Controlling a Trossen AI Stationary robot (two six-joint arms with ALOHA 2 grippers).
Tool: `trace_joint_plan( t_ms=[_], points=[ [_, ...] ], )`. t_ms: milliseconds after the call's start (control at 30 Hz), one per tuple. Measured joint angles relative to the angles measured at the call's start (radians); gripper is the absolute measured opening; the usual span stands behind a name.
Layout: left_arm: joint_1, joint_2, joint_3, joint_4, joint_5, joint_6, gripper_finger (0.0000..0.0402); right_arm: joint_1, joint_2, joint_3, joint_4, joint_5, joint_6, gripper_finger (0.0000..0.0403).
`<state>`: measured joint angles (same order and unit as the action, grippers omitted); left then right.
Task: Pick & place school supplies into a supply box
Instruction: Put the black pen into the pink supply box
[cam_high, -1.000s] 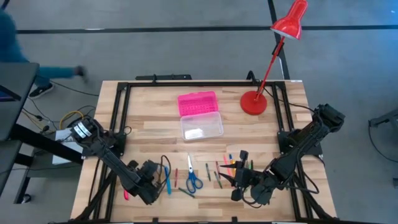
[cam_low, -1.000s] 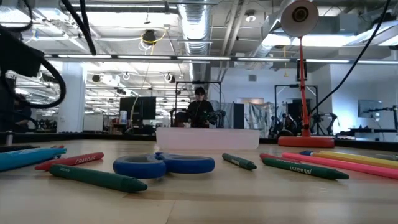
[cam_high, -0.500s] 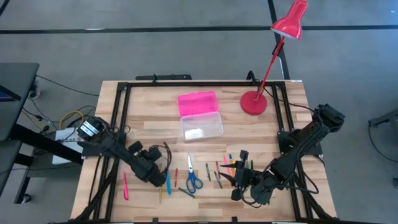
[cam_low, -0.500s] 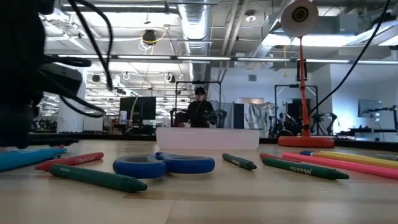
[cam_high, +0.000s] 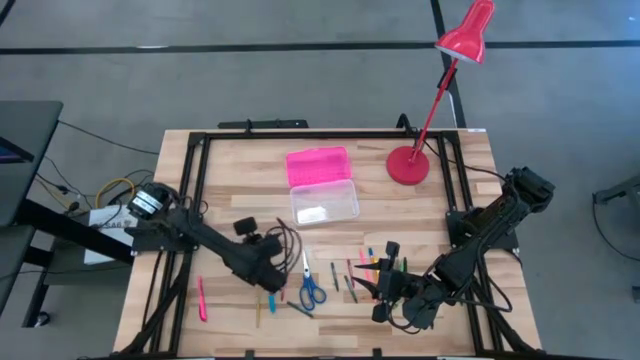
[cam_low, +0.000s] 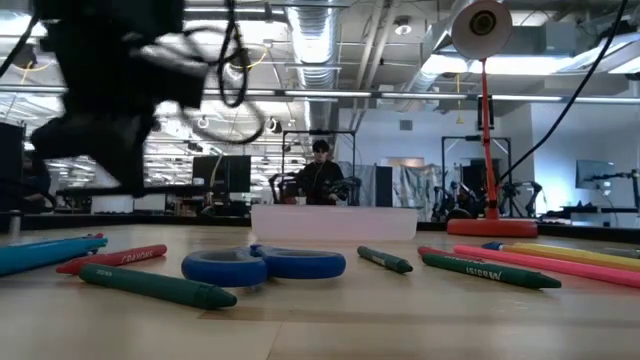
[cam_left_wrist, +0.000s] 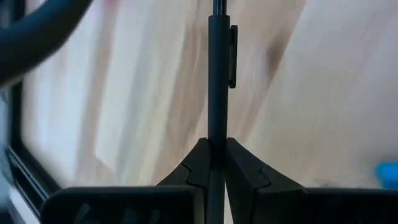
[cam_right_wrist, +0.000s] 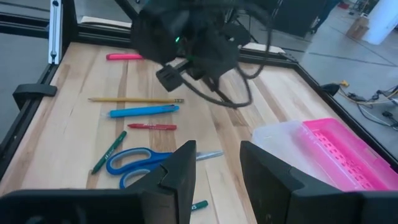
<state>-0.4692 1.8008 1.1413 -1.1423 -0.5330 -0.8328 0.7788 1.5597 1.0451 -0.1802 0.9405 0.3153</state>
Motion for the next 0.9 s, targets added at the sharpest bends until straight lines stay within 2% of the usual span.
trace_joint_plan(
  t_ms=[200, 333, 567, 700, 900],
  points=[
    [0.098, -0.001, 0.138, 0.064, -0.111, 0.295, 0.0016, 0.000, 0.000, 0.000, 0.000, 0.000, 0.000, 0.0118],
    [0.206, -0.002, 0.180, 0.245, -0.112, 0.513, 0.0016, 0.000, 0.000, 0.000, -0.010, 0.000, 0.001, 0.0118],
    [0.428, 0.018, 0.181, 0.572, 0.072, 0.779, 0.0017, 0.000, 0.000, 0.000, -0.105, 0.000, 0.085, 0.0118],
    [0.521, 0.040, 0.180, 0.640, 0.138, 0.822, 0.0017, 0.005, 0.000, 0.000, -0.177, 0.001, 0.144, 0.0118],
    [0.583, 0.078, 0.180, 0.667, 0.186, 0.842, 0.0017, 0.026, 0.000, 0.000, -0.282, 0.005, 0.233, 0.0118]
  ],
)
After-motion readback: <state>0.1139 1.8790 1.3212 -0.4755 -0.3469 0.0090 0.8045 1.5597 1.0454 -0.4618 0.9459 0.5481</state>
